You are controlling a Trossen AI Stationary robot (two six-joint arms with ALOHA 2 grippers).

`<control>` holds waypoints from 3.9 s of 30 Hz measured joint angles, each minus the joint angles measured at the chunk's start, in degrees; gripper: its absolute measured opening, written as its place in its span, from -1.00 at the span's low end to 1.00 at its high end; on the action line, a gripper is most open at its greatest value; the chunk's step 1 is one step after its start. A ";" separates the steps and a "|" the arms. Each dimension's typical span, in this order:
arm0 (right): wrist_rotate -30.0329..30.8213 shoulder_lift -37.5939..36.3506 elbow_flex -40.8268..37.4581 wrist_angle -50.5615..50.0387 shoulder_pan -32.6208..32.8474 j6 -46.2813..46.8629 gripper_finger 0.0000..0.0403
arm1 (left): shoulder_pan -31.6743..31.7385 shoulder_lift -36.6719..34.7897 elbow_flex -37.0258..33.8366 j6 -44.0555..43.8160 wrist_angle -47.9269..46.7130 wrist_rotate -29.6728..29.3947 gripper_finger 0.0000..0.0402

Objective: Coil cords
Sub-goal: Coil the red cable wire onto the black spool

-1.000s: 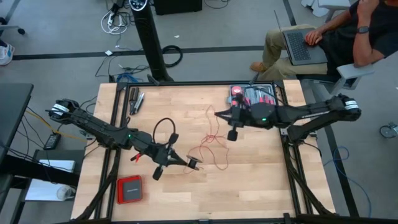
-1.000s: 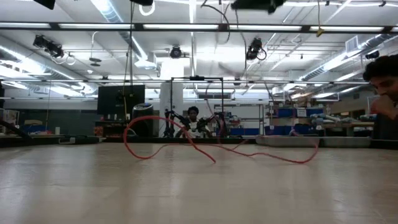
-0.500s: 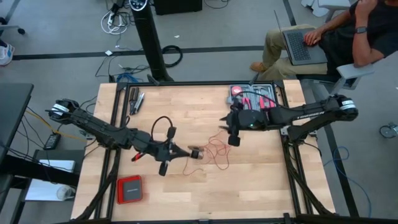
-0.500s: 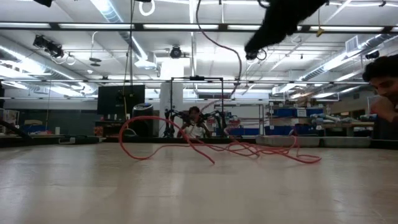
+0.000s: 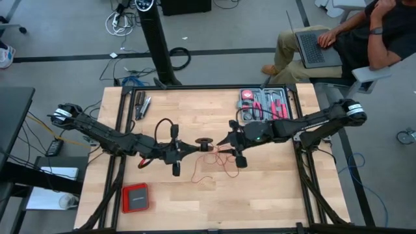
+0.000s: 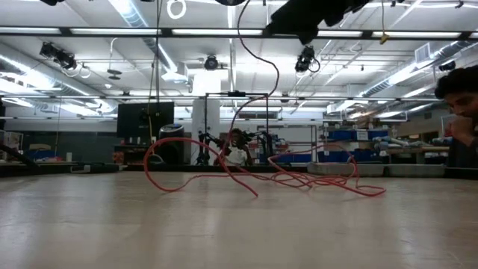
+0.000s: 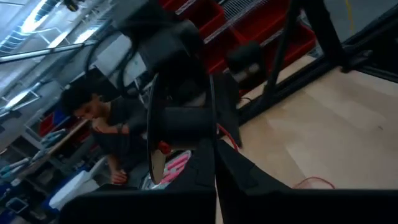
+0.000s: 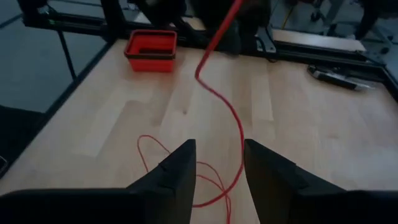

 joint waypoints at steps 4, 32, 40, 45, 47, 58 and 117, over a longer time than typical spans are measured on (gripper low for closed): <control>1.57 3.03 0.00 2.34 -0.70 -0.46 -0.36 | 0.00 0.00 0.00 0.23 1.28 -0.56 -1.00; 2.73 5.60 -0.04 1.74 -1.92 -1.73 -0.96 | -0.04 0.00 0.00 0.72 1.78 -1.59 -1.00; 0.35 5.64 -0.04 1.68 -3.23 -3.63 -0.99 | 2.01 0.00 0.00 -3.93 1.88 15.96 -1.00; -1.66 5.66 -0.04 4.87 -4.97 -4.67 -0.99 | 6.00 0.00 0.00 -10.94 1.24 29.61 -1.00; -1.77 5.66 -0.04 6.10 -5.34 -4.83 -0.99 | 7.85 0.00 0.00 -13.29 -0.41 33.84 -1.00; 1.53 5.71 -0.04 11.91 -5.96 -6.20 -1.00 | 18.09 0.00 0.00 -20.09 -8.83 50.00 -1.00; -2.87 -4.08 0.00 3.50 -5.20 -22.41 -1.00 | 22.51 6.71 0.02 -20.06 -9.25 42.77 -1.00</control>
